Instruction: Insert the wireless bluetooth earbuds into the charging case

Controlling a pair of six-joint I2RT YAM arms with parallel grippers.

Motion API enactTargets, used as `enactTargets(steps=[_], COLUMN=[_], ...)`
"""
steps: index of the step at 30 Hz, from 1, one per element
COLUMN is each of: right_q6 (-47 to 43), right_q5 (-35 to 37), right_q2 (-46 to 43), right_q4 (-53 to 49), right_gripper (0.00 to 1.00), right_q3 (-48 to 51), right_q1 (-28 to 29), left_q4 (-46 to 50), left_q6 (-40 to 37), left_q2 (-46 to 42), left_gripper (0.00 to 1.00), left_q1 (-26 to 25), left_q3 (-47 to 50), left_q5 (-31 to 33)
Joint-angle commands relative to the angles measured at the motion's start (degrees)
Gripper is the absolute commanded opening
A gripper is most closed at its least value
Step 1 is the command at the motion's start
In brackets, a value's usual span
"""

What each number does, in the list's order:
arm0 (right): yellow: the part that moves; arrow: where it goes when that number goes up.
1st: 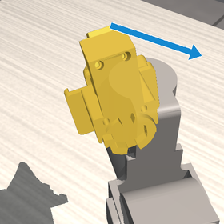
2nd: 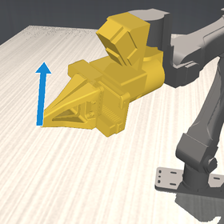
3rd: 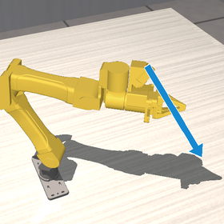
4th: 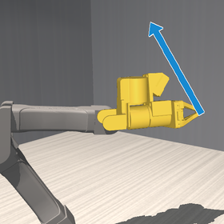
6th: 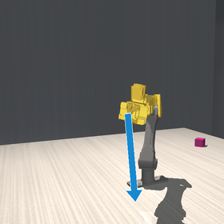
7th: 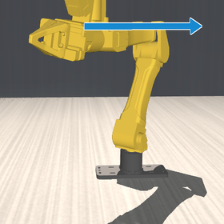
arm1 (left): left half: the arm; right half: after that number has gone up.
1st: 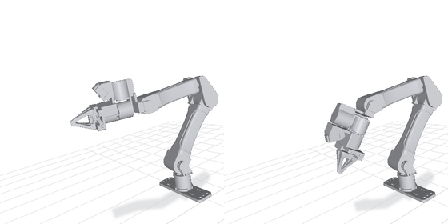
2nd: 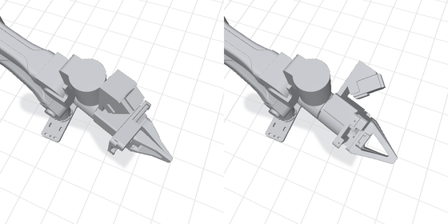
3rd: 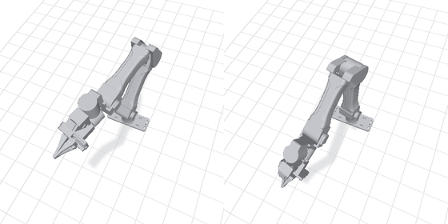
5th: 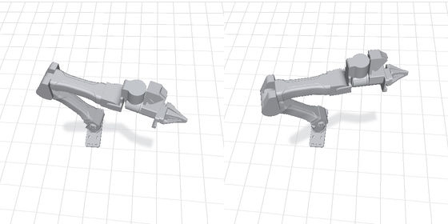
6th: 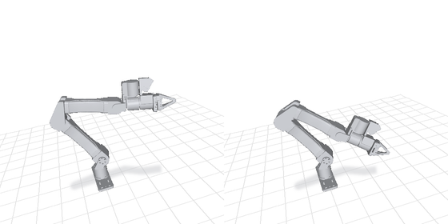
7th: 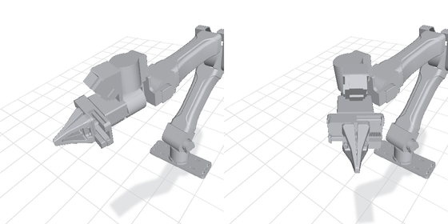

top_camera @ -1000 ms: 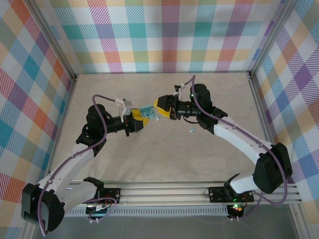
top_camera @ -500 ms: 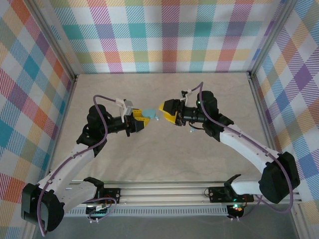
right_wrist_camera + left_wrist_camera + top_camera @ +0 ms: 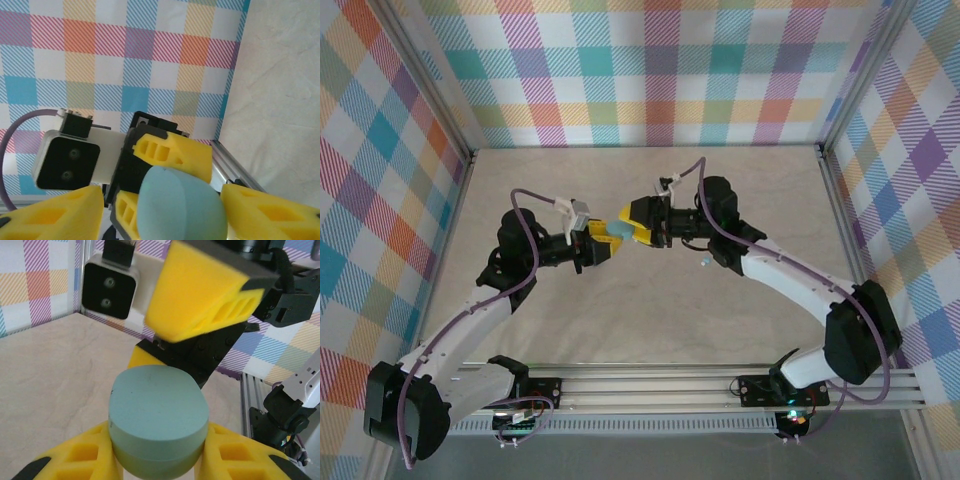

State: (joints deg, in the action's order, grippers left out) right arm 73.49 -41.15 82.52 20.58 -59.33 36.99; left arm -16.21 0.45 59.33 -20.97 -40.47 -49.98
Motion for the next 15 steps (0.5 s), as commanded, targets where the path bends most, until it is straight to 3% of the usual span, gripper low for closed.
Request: enactTargets(steps=[1, 5, 8, 15], right_q6=[1.62, 2.85, 3.23, 3.57], right_q5=[-3.38, -3.59, -3.75, -4.34], right_q2=[1.38, 2.1, 2.55, 3.68], right_q4=[4.52, 6.74, 7.59, 8.3], right_gripper=[0.53, 0.32, 0.23, 0.16], right_q3=[-2.44, -2.1, -2.5, -3.5], right_q1=[0.67, 0.67, 0.63, 0.62], left_q4=[-3.02, -3.02, -2.71, 0.91], left_q6=[0.61, 0.56, 0.44, -1.45], left_q2=[-0.02, 0.15, -0.13, -1.65], left_gripper=[0.03, 0.04, 0.07, 0.15], left_q1=[-0.74, -0.74, -0.74, -0.74], left_q3=[-2.42, -2.37, -1.99, -1.16], left_q5=[-0.29, 1.24, 2.68, 7.37])
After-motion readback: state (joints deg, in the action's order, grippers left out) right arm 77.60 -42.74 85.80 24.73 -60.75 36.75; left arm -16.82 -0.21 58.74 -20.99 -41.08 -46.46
